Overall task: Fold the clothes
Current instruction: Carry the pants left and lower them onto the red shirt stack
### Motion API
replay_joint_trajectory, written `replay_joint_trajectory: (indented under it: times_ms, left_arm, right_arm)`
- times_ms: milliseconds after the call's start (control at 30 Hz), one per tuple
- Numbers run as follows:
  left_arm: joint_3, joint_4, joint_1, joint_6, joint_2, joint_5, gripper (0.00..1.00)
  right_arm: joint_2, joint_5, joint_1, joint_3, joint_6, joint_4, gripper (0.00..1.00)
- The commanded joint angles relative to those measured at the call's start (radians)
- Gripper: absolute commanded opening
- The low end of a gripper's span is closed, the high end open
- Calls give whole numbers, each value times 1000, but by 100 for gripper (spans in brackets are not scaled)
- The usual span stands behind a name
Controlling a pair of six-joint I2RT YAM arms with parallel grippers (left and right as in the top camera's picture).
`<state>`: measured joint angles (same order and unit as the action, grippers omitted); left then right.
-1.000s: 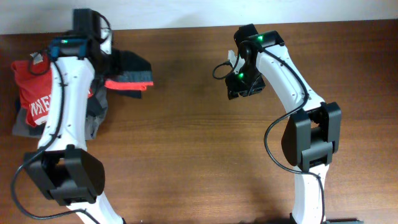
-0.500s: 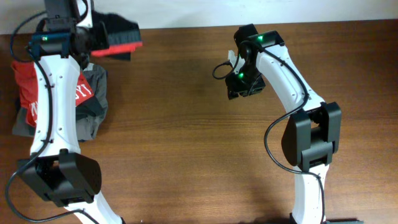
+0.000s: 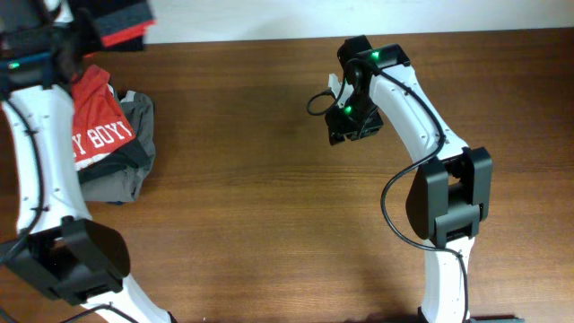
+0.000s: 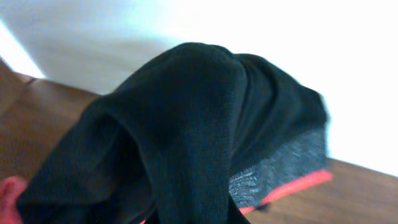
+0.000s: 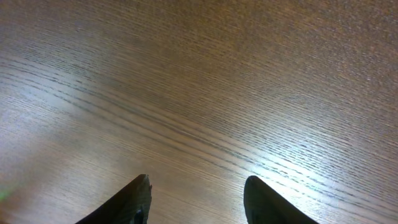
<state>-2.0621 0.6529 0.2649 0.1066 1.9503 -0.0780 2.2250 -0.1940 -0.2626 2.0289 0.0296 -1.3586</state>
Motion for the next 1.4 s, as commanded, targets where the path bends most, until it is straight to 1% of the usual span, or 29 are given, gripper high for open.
replay_joint_trajectory:
  times_ms: [0,67,233,300,467,633,800,867,933,1100,1233,1300,1367]
  left_arm:
    - [-31,-14,56,50,-37,-12,0]
    - [-31,8,76,81,-37,-22,0]
    - [-23,111,100,87,-34,-14,0]
    - [-12,119,101,87,-34,8,0]
    - [-11,71,120,87,-35,18,0]
    - [-11,9,175,110,-36,18,0]
    - [-11,-5,241,133,-36,19,0]
    - [-11,-1,264,160,-36,18,0]
    - [-11,23,278,188,-36,10,0]
    - [-11,104,262,201,-20,10,0]
    - [-11,187,242,294,18,-3,0]
    - [-11,222,233,340,40,-51,0]
    - [-11,227,227,353,52,-124,0]
  right_arm:
    - [-13,-4,-5,10,19,-6,53]
    - [-13,-3,-3,10,19,-7,53]
    - [-13,14,-3,10,19,-10,53]
    - [-13,22,-3,10,21,-13,53]
    - [-13,22,-3,10,26,-18,53]
    - [-13,22,-3,10,26,-24,53]
    - [-13,22,-3,10,28,-33,53]
    - [-13,22,-3,10,44,-37,53]
    - [-13,22,-3,10,45,-38,53]
    - [-13,22,-3,10,45,-37,53]
    - [-13,22,-3,10,45,-37,53]
    - [-13,22,-3,10,45,-37,53]
    - [-13,22,-3,10,45,-37,53]
